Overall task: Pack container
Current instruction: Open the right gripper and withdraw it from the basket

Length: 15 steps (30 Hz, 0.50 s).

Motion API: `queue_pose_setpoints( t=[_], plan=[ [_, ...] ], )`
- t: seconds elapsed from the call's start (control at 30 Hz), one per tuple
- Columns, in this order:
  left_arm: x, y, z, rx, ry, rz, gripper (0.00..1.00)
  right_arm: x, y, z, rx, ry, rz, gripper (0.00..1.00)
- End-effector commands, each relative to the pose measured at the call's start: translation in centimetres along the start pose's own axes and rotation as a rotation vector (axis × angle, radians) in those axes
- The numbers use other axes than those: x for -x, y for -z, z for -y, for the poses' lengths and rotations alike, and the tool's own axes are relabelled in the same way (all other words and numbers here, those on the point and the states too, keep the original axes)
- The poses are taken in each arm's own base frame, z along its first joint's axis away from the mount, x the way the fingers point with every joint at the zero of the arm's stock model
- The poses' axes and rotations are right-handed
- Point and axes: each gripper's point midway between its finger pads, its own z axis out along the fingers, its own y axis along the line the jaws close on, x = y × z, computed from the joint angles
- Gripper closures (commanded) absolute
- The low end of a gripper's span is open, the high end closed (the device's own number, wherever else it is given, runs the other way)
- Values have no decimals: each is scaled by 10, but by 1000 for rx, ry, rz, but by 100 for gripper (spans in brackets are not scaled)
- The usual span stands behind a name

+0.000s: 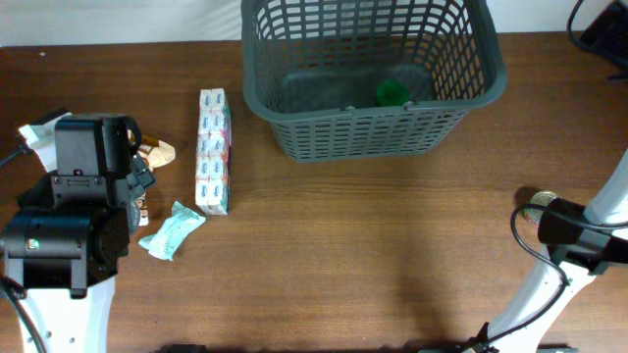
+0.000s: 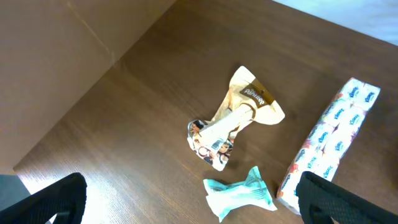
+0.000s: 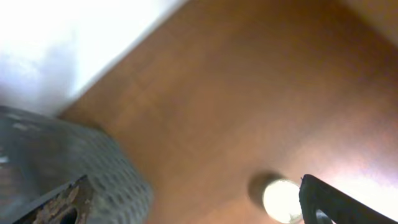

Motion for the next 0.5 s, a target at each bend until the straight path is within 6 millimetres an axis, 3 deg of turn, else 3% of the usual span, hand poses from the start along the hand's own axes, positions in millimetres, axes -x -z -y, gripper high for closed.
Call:
queue_pose_setpoints(
  t=[0.0,0.17,0.3,0.47],
  plan=[
    [3,2,-1,-3,16,6,0,-23,-16,22,-105,-12,-106,1],
    [3,2,-1,-3,16,6,0,-68,-52,70,-362,-76,-277,1],
    [3,2,-1,-3,16,6,0,-95,-70,87,-404,-94,-396,1],
    [3,2,-1,-3,16,6,0,-112,-78,95,-390,-92,-481,1]
  ],
)
